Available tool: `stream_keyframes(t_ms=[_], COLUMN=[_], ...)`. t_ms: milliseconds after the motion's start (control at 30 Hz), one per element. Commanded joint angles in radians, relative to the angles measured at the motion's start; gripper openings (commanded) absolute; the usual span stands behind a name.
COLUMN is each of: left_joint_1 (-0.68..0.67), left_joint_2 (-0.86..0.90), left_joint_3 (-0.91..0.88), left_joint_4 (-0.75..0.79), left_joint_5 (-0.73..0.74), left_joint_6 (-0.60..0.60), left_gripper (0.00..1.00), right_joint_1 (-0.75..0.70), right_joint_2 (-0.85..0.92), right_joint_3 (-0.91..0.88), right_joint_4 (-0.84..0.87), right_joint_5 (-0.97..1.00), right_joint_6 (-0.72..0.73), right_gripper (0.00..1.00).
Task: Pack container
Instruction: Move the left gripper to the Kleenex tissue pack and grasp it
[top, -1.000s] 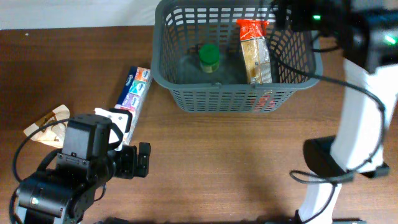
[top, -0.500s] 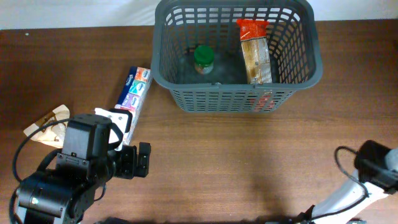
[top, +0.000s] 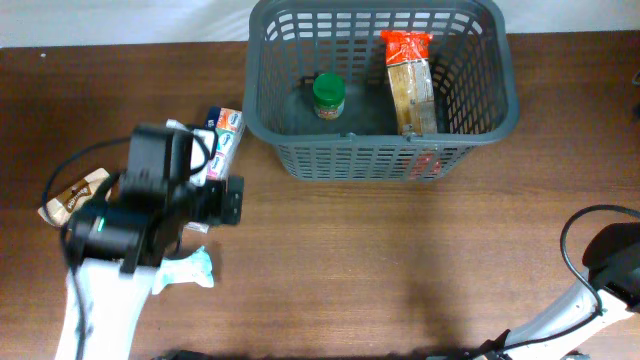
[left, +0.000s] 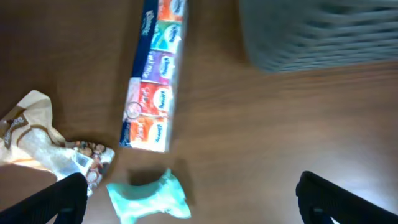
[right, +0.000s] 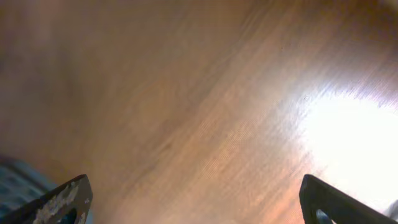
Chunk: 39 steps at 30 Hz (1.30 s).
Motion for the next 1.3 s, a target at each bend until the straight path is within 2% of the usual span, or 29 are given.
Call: stream_keyframes(t_ms=[0, 100, 267, 367, 833, 1267], left_joint_1=[0.080, 0.169, 0.343, 0.403, 0.299, 0.292], left_joint_2=[0.123, 0.209, 0.314, 0.376, 0.692, 0.831], left_joint_3=[0.011, 0.011, 0.011, 0.011, 0.011, 0.011], left_joint_4=[0.039, 0.083, 0.117, 0.140, 0.274, 0.315], left_joint_5=[0.009, 0.042, 0.236, 0.261, 0.221, 0.214], left_joint_6=[0.095, 0.127, 0.243, 0.279, 0.310, 0.302], left_gripper=[1.00, 0.99, 0.99, 1.00, 0.99, 1.00], right_joint_1=[0.000, 0.000, 0.000, 0.000, 0.000, 0.000], right_joint_2=[-0.001, -0.001, -0.001, -0.001, -0.001, -0.001], right_joint_3=[-0.064, -0.096, -0.107, -0.107, -0.107, -0.107], right_joint_4=[0.008, 0.008, 0.008, 0.008, 0.023, 0.023], right_joint_5=[-0.007, -0.007, -0.007, -0.007, -0.007, -0.007], right_joint_6=[0.009, 0.009, 0.009, 0.009, 0.009, 0.009], right_gripper=[0.99, 0.99, 0.99, 0.99, 0.99, 0.99])
